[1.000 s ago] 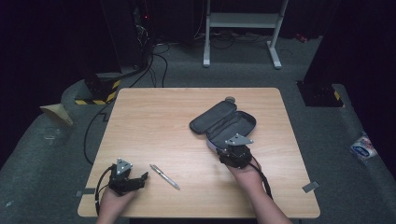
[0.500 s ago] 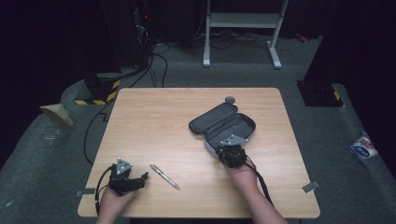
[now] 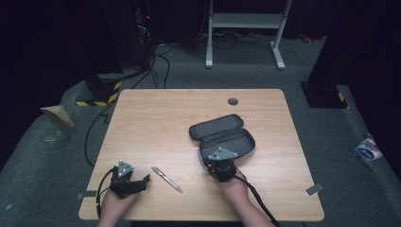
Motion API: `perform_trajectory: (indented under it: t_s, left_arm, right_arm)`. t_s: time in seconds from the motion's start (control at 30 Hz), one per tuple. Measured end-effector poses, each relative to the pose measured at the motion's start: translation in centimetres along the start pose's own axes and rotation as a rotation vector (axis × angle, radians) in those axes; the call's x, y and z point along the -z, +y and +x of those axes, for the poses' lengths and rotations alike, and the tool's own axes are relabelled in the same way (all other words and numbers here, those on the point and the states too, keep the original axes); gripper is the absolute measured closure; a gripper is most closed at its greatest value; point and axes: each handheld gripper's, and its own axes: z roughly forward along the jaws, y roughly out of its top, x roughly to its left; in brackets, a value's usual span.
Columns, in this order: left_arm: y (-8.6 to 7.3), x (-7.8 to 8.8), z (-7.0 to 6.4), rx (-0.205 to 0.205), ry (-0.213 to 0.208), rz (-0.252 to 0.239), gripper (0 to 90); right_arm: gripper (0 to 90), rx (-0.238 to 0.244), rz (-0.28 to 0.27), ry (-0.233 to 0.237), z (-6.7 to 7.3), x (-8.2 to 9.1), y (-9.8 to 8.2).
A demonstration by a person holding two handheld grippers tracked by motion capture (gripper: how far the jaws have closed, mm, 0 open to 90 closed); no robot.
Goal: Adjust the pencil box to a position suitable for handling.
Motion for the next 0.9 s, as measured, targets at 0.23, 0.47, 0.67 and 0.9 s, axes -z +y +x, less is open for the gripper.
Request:
perform_trajectory:
  t_s: [0.23,0.47,0.67,0.9]
  left_arm:
    - [0.0,0.0,0.0,-0.002,0.000,0.001,16.3]
    - [0.0,0.0,0.0,-0.002,0.000,0.000,16.3]
    - [0.0,0.0,0.0,-0.003,0.000,0.000,16.3]
    - [0.0,0.0,0.0,-0.004,0.000,0.000,16.3]
  right_arm:
    - [78.8,0.009,-0.010,0.015,1.0,-0.1,0.1]
    - [66.1,-0.035,-0.053,-0.068,-1.8,2.9,0.7]
    - [63.9,-0.105,-0.042,-0.251,-7.6,5.6,-0.2]
    - [64.5,-0.217,-0.017,-0.333,-12.5,6.7,-1.6]
